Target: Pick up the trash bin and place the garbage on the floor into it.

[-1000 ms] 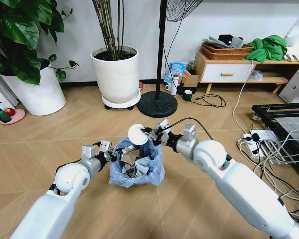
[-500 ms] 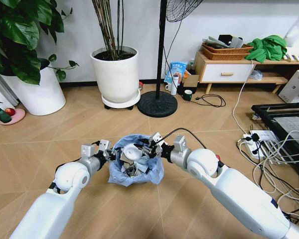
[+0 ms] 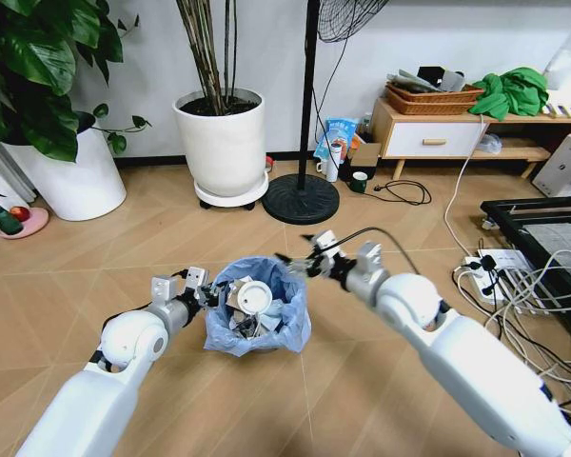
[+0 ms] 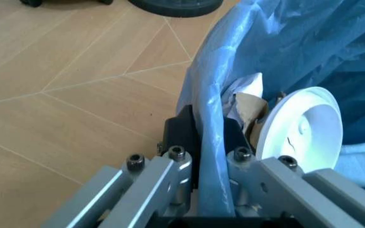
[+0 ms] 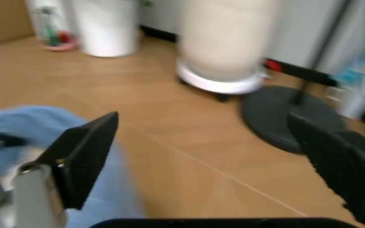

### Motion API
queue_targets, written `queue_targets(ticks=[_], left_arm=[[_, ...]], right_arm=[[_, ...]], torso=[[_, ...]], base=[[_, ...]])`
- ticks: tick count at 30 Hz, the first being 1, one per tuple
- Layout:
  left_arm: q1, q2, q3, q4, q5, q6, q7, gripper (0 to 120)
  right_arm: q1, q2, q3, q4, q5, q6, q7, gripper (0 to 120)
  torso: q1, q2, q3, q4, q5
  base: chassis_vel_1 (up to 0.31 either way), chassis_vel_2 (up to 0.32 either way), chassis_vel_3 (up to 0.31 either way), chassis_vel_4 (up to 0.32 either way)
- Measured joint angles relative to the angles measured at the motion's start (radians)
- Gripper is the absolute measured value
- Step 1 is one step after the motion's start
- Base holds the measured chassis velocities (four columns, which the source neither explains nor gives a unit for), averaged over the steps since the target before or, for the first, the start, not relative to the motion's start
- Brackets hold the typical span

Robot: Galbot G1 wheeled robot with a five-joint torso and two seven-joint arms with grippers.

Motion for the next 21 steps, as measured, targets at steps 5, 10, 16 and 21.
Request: queue_targets(ticks=[5, 10, 16, 21], left_arm=[[0.008, 0.007, -0.011, -0.011, -0.001, 0.0, 0.001, 1], [0.012, 0.009, -0.013, -0.014, -0.001, -0.001, 0.003, 1], [0.011, 0.003, -0.009, -0.018, -0.001, -0.002, 0.003, 1], [0.019, 0.008, -0.013, -0.026, -0.001, -0.002, 0.003, 1]], right_arm=[[-0.056, -0.005, 0.13, -0.124, -0.019, 0.003, 0.024, 100], [-0.109, -0.016, 0.21, -0.238, -0.033, 0.001, 0.025, 100], [-0.132, 0.001, 0.255, -0.403, -0.087, 0.026, 0.014, 100], [-0.115, 0.035, 0.268, -0.581, -0.14, 0.064, -0.009, 100]], torso=[[0.0, 0.0, 0.0, 0.0, 0.0004], [0.0, 0.0, 0.0, -0.0001, 0.0003], [0.0, 0.0, 0.0, -0.0002, 0.0001], [0.0, 0.0, 0.0, 0.0001, -0.0001]], base=[[0.0, 0.0, 0.0, 0.0], [0.0, 0.0, 0.0, 0.0], [0.0, 0.0, 0.0, 0.0], [0.0, 0.0, 0.0, 0.0]])
